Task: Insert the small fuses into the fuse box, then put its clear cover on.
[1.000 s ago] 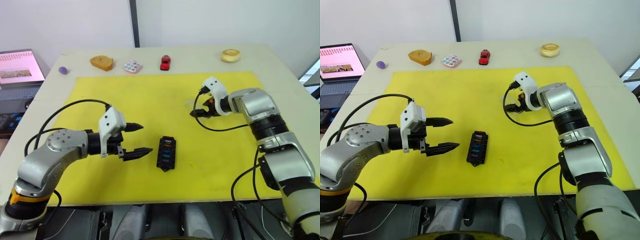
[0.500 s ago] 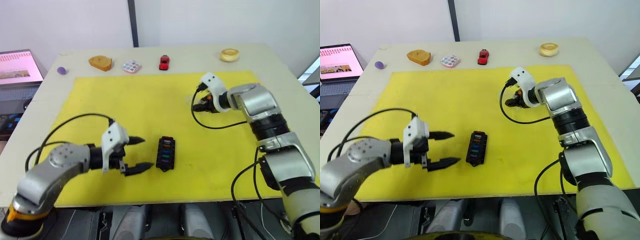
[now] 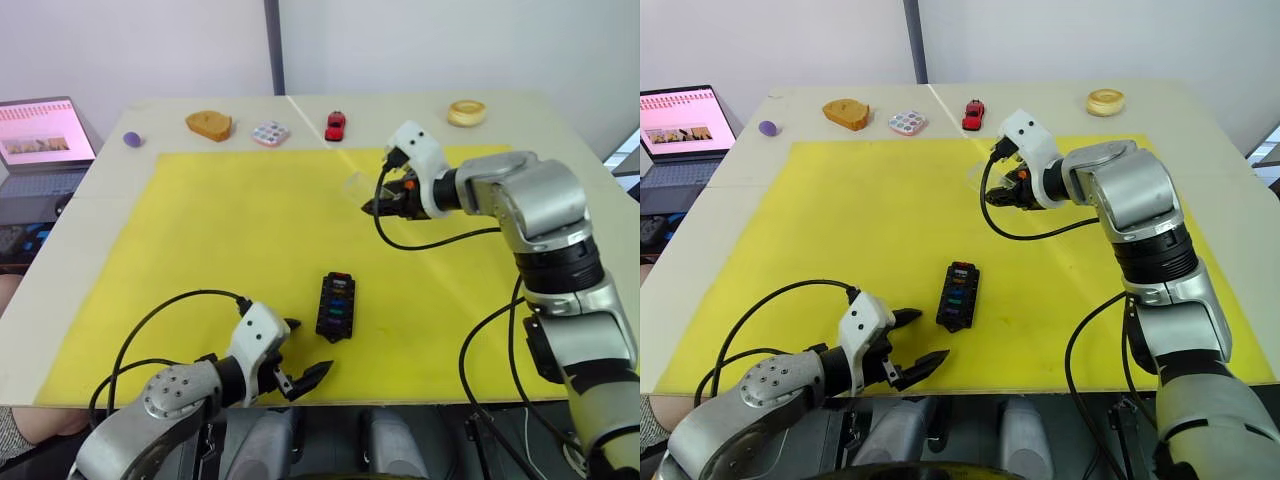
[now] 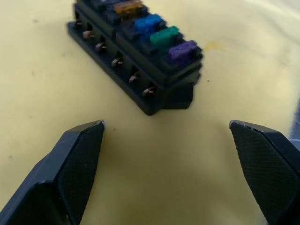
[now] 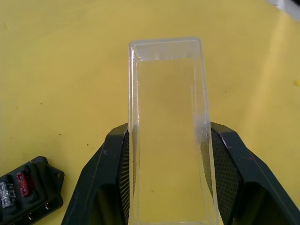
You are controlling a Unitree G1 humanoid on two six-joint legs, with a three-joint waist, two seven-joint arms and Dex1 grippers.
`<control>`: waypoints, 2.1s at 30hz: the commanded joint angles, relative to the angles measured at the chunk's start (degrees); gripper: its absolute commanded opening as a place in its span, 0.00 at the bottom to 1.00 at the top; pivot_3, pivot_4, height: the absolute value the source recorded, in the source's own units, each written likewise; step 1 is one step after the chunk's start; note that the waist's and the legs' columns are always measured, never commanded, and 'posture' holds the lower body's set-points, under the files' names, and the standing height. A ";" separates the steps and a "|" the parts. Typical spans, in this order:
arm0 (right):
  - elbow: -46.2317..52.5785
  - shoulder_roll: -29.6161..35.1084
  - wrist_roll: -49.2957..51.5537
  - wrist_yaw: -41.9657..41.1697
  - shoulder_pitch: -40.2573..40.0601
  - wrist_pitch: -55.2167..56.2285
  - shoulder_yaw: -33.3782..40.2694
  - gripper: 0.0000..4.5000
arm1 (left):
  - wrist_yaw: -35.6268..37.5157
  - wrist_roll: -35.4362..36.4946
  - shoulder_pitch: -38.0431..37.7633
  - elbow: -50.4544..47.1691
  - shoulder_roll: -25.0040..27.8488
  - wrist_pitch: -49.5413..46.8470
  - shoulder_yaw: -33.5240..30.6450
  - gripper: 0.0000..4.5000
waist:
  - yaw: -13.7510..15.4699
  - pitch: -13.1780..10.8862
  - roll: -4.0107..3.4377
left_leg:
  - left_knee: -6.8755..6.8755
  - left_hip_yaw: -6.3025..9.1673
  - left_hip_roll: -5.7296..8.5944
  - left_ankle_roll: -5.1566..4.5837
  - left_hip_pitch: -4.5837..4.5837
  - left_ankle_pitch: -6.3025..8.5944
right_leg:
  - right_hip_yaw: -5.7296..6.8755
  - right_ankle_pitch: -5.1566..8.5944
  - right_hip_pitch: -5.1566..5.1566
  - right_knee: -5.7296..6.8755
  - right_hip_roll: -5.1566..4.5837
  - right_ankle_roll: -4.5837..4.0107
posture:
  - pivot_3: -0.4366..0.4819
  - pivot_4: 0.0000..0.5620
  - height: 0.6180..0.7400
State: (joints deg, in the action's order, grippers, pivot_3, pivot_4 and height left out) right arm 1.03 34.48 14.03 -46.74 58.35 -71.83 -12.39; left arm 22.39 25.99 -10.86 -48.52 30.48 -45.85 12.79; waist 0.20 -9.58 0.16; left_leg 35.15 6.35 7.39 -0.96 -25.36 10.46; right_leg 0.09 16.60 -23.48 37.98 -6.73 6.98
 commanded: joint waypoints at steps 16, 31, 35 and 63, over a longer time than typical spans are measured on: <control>7.47 2.12 5.69 3.33 1.96 -4.93 2.53 0.37 | -5.51 -6.38 -2.23 7.79 -11.78 4.89 10.72 1.00 | 0.82 0.03 -0.04 | 0.08 0.01 0.03 -0.04 0.01 0.03 | 0.05 0.07 0.12 -0.11 -0.04 -0.13 | 0.48 0.27 1.00; 8.99 4.68 7.72 5.96 1.06 -6.49 2.93 0.37 | -10.08 -12.93 2.54 15.35 -19.72 6.39 15.85 1.00 | 2.33 0.04 -0.06 | 0.18 0.02 0.08 -0.05 0.05 0.06 | 0.09 0.06 0.17 -0.44 -0.06 -0.12 | 0.48 0.27 1.00; 8.74 4.75 7.97 6.46 1.64 -6.16 2.90 0.37 | -11.23 -14.22 3.40 17.52 -22.58 7.81 16.51 1.00 | 2.33 0.05 -0.08 | 0.18 0.02 0.08 -0.06 0.05 0.05 | 0.10 0.05 0.21 -0.48 -0.07 -0.11 | 0.48 0.27 1.00; 8.76 4.17 7.58 9.31 0.66 -1.43 3.43 0.37 | 39.40 -5.71 29.40 39.89 5.58 19.13 8.92 0.51 | 0.36 0.05 -0.11 | -0.04 0.04 0.00 -0.13 0.01 -0.01 | 0.12 -0.08 0.17 -0.54 0.05 0.05 | 0.48 0.27 1.00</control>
State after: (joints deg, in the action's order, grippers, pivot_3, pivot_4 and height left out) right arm 7.78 38.63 21.54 -37.64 58.21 -74.41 -10.65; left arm 57.89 22.91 18.04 -12.35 34.94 -28.67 19.97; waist 0.57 -9.53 0.05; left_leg 35.11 6.39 7.38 -1.10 -25.35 10.44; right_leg 0.21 16.51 -23.29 37.44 -6.69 7.04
